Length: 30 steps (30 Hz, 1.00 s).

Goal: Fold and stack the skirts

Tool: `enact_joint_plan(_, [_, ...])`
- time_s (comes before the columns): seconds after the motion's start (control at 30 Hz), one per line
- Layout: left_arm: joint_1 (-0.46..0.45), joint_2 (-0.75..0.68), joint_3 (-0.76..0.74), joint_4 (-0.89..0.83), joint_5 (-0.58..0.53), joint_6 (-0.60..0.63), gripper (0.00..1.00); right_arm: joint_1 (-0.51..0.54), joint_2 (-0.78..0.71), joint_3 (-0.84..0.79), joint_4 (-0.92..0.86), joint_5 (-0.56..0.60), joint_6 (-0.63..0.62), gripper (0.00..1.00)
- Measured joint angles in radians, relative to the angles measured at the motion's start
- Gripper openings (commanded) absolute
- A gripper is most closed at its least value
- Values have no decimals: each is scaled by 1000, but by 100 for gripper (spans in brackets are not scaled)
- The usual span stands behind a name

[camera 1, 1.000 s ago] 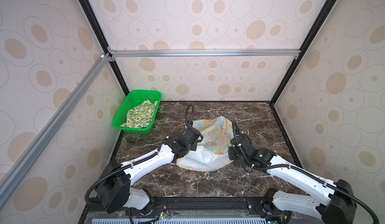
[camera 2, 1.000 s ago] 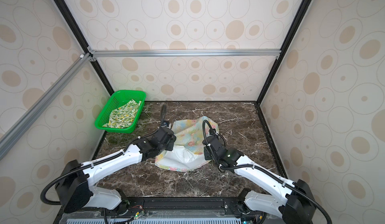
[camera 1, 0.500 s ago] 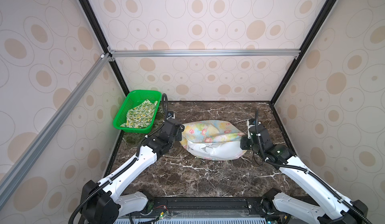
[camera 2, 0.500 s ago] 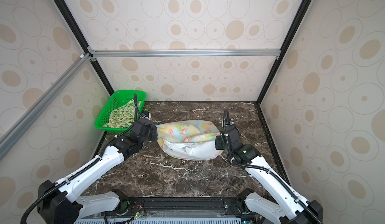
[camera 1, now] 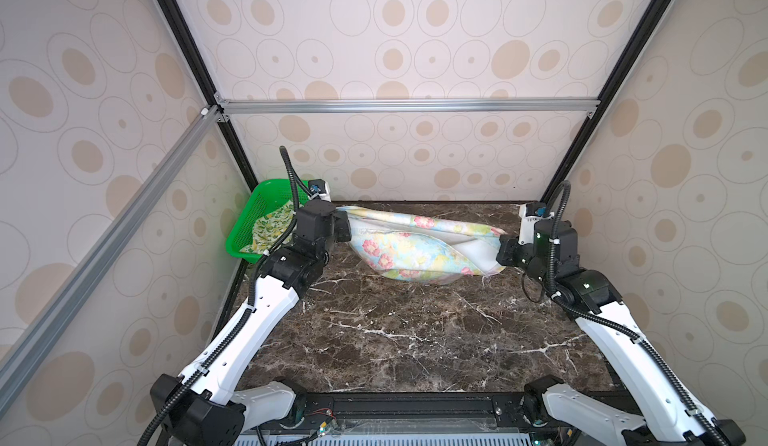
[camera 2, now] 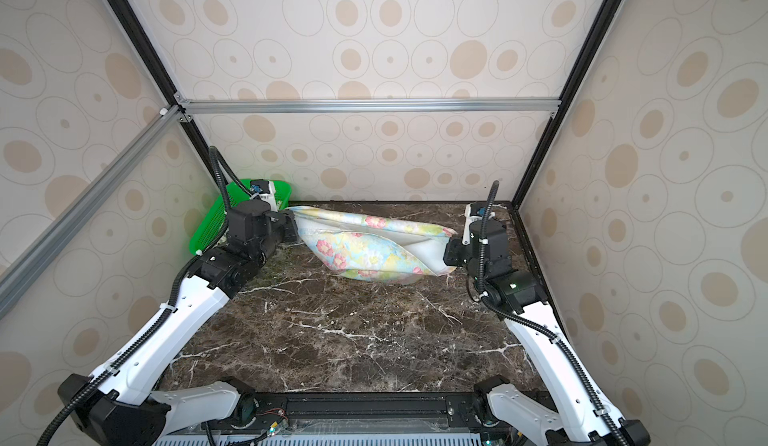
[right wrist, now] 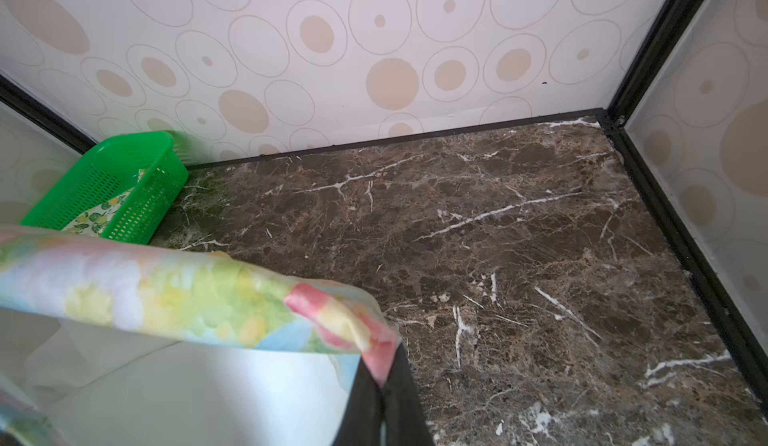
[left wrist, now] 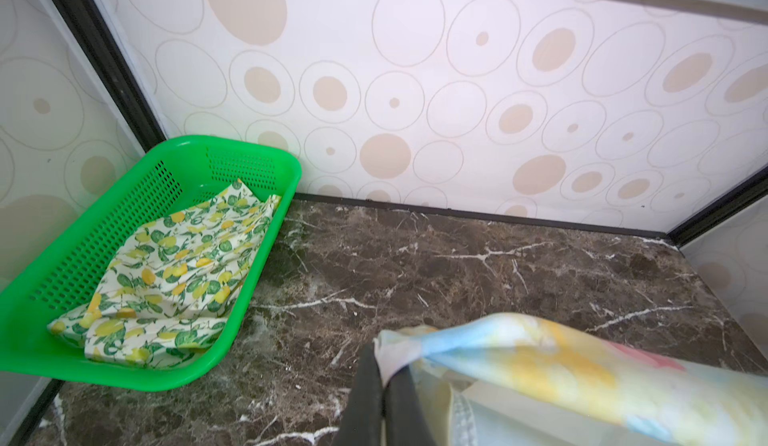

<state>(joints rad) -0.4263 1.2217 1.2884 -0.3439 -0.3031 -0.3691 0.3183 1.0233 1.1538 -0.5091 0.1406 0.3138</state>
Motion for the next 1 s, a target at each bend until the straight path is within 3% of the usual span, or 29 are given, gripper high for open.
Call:
enact_joint_plan(0.3, [10,-4,65,-22,32,6,0,-6,40,164,-102,-66,-40,0])
enact_joint_plan(0.63, [11,-211,5,-138,150,-60,0,-6,-73,169,-288,-190,-16,0])
enact_joint_plan(1.0, [11,-149,14,-164,232,-84,0,-6,37,216,-348,-246,3,0])
